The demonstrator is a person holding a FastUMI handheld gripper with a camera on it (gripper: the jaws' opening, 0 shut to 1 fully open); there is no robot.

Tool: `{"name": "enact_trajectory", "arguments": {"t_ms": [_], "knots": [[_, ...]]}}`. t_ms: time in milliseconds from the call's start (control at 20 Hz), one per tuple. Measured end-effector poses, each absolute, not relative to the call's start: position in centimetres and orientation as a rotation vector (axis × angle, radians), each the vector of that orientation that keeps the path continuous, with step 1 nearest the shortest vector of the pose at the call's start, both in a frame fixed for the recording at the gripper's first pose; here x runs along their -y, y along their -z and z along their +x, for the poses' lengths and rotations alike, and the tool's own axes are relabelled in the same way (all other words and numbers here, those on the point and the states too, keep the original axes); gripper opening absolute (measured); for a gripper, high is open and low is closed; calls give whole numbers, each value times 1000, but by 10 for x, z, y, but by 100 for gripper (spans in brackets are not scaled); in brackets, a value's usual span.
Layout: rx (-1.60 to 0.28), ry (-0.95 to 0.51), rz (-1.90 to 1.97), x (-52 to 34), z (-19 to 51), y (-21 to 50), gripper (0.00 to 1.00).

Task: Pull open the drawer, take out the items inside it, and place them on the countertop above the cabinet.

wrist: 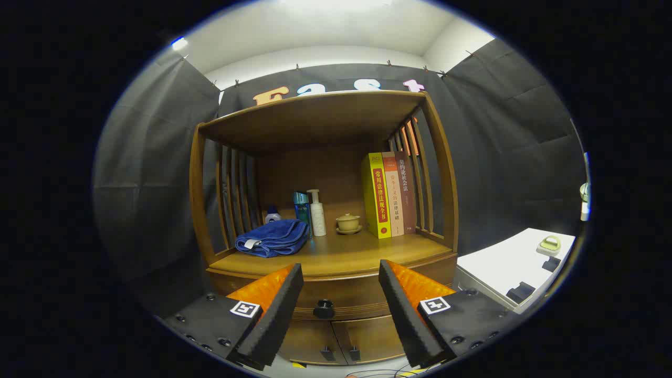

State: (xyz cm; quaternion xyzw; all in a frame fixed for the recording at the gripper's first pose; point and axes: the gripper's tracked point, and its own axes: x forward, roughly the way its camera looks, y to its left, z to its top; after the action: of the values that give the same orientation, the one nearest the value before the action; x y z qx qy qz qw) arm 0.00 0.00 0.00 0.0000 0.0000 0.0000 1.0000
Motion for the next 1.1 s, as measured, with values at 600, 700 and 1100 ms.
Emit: {"name": "enact_trajectory", "arguments": {"t_ms": [600, 700, 1100], "knots": [[-27, -19, 1, -5, -1, 12, 95], [-28, -15, -1, -3, -1, 15, 95], [-26, -20, -43, -5, 5, 24, 95]]}}
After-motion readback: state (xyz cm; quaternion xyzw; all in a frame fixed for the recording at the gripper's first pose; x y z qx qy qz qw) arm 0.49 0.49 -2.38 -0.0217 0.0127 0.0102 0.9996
